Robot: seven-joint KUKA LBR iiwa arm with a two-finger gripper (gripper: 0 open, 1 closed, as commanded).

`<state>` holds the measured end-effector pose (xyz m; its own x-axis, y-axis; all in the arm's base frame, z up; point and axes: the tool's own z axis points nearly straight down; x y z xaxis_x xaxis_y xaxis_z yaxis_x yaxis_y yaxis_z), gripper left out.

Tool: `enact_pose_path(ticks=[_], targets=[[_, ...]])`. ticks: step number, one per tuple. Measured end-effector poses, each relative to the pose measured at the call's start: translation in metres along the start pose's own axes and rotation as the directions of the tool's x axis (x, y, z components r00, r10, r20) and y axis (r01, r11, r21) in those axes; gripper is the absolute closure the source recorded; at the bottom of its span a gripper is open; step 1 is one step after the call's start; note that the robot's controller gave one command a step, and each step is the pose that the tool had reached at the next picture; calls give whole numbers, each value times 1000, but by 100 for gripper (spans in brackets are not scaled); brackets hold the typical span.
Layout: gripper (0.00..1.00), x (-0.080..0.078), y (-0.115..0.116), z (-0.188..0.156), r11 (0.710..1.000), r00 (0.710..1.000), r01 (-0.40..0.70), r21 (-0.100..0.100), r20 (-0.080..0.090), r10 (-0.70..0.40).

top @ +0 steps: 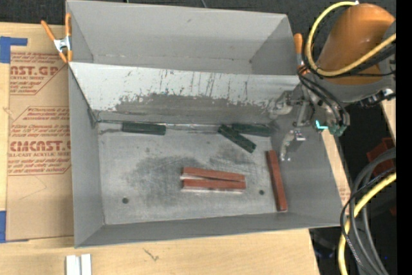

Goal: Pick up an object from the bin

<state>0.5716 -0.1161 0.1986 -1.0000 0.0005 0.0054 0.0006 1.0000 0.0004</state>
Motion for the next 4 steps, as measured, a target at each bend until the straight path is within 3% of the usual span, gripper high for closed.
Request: enact_pose_path(ticks=[1,2,3,4], targets=[[0,-2,0,-4,1000,1000,1,1,7,-1],[0,-15,17,70,997,997,-81,-1,12,81],[0,-15,22,112,995,995,-102,-1,3,102],[0,-20,16,68,953,953,-302,-2,7,302]])
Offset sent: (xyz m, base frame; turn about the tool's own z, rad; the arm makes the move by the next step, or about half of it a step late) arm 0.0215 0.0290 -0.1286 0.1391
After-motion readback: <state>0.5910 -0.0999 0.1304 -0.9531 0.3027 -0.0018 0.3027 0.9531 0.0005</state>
